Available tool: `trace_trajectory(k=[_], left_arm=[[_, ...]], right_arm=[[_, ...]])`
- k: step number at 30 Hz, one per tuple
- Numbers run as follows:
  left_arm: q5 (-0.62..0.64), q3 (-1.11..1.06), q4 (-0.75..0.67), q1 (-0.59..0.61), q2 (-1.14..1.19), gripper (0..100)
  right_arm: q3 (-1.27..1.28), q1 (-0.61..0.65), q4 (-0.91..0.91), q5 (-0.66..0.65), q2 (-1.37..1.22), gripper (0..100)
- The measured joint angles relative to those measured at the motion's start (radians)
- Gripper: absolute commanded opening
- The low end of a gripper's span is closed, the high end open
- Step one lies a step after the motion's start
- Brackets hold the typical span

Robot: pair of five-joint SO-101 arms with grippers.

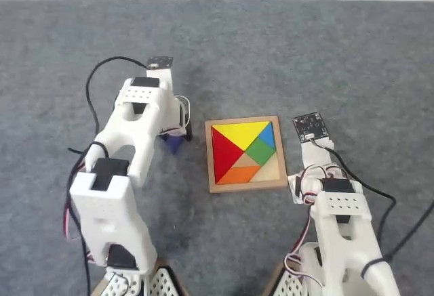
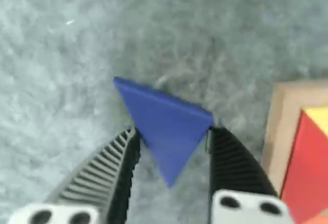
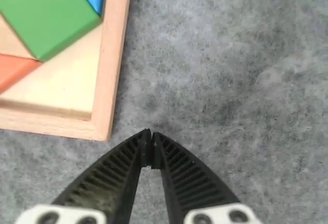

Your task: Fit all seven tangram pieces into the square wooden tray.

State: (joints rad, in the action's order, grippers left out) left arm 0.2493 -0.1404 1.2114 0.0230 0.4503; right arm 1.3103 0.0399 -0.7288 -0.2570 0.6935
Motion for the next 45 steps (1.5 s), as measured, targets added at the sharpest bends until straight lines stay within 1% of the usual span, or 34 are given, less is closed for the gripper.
trace_trajectory(k=[4, 11, 14, 24, 29, 33, 34, 38, 43, 45], left_arm=[[0.121, 0.0, 0.002, 0.008, 0.003, 23], [0.37, 0.0, 0.002, 0.003, 0.003, 23], [0.442, 0.0, 0.002, 0.003, 0.003, 23], [0.465, 0.0, 0.002, 0.015, 0.003, 24], [0.456, -0.002, -0.04, 0.025, 0.003, 24], [0.457, -0.002, -0.072, 0.025, 0.003, 35], [0.466, -0.002, -0.075, 0.026, 0.003, 36], [0.514, 0.002, -0.104, 0.041, 0.009, 36], [0.531, 0.012, -0.115, 0.048, 0.014, 36], [0.531, 0.014, -0.115, 0.048, 0.017, 32]], right_arm=[[0.0, 0.0, 0.0, 0.0, 0.0, 0.8], [0.0, 0.0, 0.0, 0.0, 0.0, 0.8], [0.0, 0.0, 0.0, 0.0, 0.0, 0.8], [0.0, 0.0, 0.0, 0.0, 0.0, 0.8], [0.0, 0.0, 0.0, 0.0, 0.0, 0.8], [0.0, 0.0, 0.0, 0.0, 0.0, 0.8], [0.0, 0.0, 0.0, 0.0, 0.0, 0.8], [0.0, 0.0, 0.0, 0.0, 0.0, 0.8], [0.0, 0.0, 0.0, 0.0, 0.0, 0.8], [0.0, 0.0, 0.0, 0.0, 0.0, 0.8]])
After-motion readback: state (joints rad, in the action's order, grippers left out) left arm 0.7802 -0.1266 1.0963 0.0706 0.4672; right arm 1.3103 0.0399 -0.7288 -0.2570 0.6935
